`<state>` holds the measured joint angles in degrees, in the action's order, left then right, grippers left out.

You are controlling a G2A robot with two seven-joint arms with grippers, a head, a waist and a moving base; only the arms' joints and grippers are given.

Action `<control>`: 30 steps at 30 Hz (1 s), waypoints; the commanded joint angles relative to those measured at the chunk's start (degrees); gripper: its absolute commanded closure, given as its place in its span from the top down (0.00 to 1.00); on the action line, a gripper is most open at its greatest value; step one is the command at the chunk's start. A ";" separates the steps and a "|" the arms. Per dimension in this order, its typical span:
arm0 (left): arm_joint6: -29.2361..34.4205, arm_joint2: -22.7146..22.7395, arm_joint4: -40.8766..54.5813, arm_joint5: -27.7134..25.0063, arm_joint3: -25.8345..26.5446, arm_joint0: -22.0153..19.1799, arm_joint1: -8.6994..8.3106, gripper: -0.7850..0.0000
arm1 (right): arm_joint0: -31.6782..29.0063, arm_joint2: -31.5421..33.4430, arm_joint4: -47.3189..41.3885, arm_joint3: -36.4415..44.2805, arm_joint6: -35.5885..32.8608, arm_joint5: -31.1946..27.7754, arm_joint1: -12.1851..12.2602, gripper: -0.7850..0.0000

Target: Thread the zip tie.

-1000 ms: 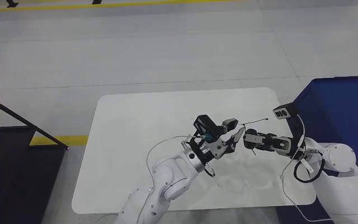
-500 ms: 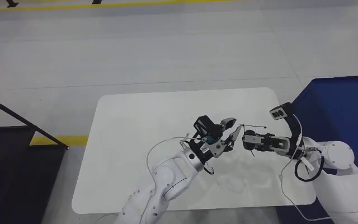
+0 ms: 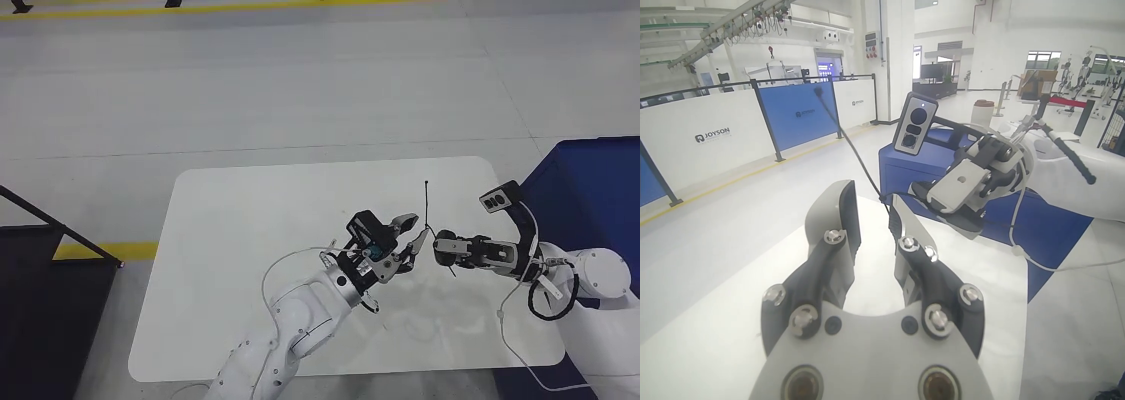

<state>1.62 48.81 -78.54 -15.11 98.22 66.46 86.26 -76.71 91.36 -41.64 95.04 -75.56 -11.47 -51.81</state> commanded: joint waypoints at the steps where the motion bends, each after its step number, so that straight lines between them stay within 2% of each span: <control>1: 0.26 -0.06 0.33 -0.05 -0.04 0.01 0.03 0.18 | -0.01 -0.04 0.30 0.08 0.06 -0.14 0.00 0.00; 5: 0.76 -0.24 0.99 -0.34 -0.20 -0.06 0.09 0.18 | -0.19 0.00 0.68 0.21 0.39 -0.69 -0.01 0.00; 23: 1.07 -0.46 1.90 -0.55 -0.28 -0.24 0.24 0.00 | -0.44 0.16 1.22 0.32 0.29 -1.11 0.02 0.00; 30: 1.39 -0.45 2.14 -0.70 -0.45 -0.43 0.28 0.00 | 0.05 -0.16 1.24 0.07 0.53 -1.01 -0.02 0.00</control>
<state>2.97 48.36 -76.48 -15.73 97.80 66.06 86.53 -76.69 91.23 -40.38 95.14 -75.10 -12.47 -51.82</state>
